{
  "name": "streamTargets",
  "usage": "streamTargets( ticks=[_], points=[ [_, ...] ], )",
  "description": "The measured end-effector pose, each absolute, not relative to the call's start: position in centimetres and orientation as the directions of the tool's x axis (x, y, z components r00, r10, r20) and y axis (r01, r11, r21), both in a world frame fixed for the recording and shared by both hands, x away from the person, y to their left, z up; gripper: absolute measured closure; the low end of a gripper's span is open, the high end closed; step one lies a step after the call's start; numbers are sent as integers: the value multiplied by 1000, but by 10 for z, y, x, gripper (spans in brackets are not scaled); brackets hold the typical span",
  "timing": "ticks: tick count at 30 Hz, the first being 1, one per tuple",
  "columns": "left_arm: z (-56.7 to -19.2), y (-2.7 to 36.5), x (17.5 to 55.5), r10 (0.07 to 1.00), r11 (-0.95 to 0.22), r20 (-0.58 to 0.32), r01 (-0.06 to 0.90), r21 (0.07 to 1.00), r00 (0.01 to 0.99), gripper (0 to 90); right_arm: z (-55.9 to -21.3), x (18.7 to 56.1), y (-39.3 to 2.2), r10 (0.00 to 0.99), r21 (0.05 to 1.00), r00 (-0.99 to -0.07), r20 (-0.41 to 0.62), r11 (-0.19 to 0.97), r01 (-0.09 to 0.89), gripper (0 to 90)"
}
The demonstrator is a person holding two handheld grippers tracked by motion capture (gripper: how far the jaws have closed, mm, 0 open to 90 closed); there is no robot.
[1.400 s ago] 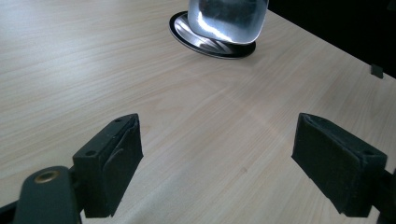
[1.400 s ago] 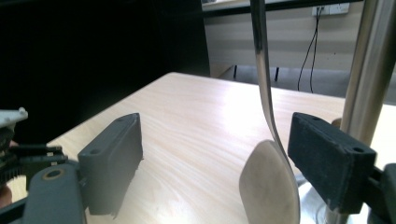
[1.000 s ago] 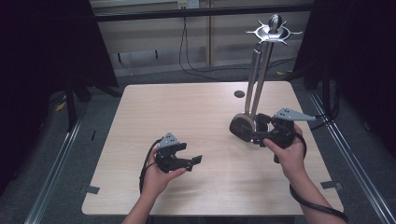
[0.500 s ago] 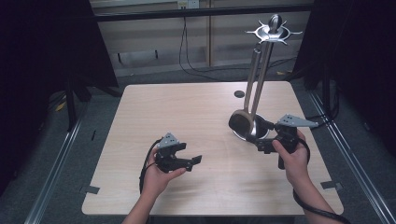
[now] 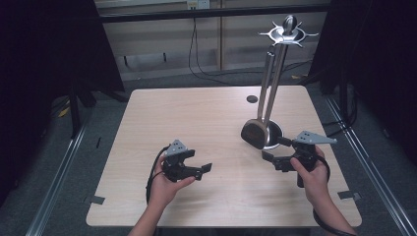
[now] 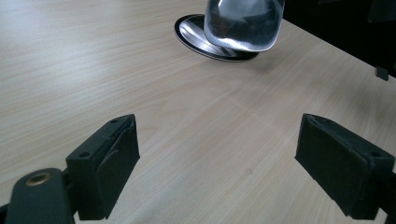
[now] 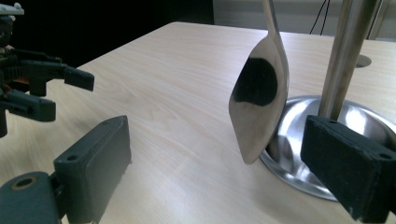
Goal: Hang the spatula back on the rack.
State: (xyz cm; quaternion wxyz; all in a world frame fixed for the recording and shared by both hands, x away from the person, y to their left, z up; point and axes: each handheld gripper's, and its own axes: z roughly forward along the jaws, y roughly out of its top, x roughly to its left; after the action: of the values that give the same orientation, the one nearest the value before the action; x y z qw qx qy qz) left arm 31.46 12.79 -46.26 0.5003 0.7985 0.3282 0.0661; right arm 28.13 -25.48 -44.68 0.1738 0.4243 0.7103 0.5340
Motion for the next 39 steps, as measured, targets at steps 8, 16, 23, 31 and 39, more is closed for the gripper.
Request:
streamTargets(
  ticks=[8, 16, 23, 31, 39],
  points=[
    [-465, 128, 315, 593, -294, -218, 460, 838, 775, 113, -455, 275, -263, 796, 900, -569, 204, 76, 429, 82],
    [-467, 127, 315, 587, -291, -220, 457, 840, 779, 90, -461, 272, -268, 793, 895, -577, 194, 98, 435, 83],
    [-467, 128, 316, 580, -293, -221, 454, 842, 784, 77, -463, 268, -270, 796, 893, -581, 170, 125, 433, 83],
    [-468, 127, 316, 582, -294, -217, 452, 842, 784, 69, -468, 263, -273, 796, 885, -584, 158, 149, 442, 83],
    [-470, 125, 317, 577, -295, -216, 448, 844, 788, 62, -471, 260, -280, 803, 883, -576, 155, 149, 445, 84]
  ],
)
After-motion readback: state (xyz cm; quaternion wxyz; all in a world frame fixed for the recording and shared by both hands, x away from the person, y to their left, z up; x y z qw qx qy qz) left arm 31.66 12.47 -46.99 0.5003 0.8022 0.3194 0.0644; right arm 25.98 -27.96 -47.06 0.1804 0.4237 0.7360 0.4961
